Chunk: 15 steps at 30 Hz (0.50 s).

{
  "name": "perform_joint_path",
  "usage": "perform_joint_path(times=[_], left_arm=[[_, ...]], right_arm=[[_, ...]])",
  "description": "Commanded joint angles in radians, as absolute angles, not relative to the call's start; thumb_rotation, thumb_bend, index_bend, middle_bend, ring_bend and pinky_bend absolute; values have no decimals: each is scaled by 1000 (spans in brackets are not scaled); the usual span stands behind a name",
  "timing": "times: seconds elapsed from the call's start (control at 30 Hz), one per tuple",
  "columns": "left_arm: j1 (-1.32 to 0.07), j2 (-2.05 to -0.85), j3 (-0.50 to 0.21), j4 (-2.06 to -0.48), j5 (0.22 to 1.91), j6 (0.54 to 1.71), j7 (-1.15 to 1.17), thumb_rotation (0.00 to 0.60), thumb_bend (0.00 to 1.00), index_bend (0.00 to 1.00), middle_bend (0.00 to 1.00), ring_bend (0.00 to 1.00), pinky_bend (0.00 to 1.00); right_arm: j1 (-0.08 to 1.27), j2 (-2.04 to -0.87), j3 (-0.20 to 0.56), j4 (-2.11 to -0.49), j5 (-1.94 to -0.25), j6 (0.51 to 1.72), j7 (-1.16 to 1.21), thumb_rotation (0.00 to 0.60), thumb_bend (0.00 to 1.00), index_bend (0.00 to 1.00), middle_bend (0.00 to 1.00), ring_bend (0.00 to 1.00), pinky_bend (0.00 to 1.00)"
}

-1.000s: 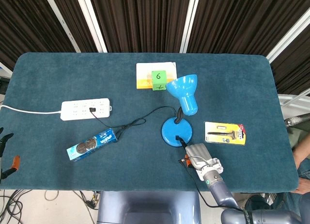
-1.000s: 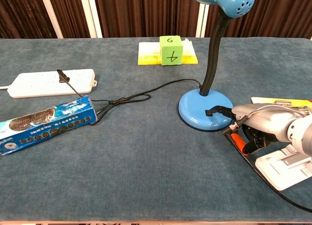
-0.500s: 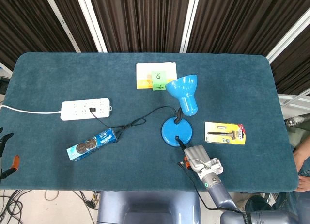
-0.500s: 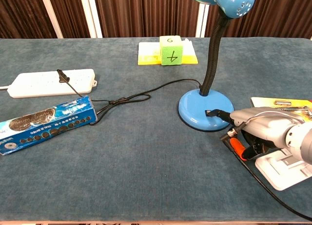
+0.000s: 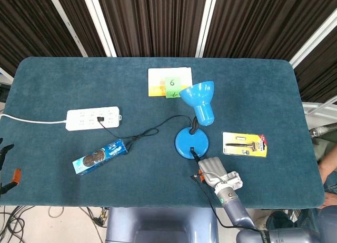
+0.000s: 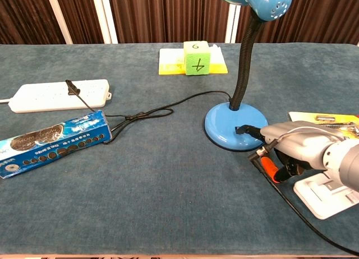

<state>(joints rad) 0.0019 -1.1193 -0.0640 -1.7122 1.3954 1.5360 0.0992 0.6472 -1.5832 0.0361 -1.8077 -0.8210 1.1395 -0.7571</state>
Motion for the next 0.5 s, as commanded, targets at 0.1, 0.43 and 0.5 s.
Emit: perform_joint_path(times=[0.1,0.43,0.5], left_arm=[[3,-1120,-63,-1713,1400,1539,100,600,423,159,0,0,0],[3,-1122,-63,-1712,1401,1541,103,600,422,160,0,0,0],[2,-1123,-64,-1711,1399,1540,104,600,423,160,0,0,0]], right_arm=[[634,-1523,68,-1895,-854,1194,-731,600,731,36,571,706,1000],[618,-1422,78,-1974,-850,1243,-737,600,580,0,434,511,1000],[598,-1393,64,-1986,-872,1273,-734,600,481,0,324,391,1000]])
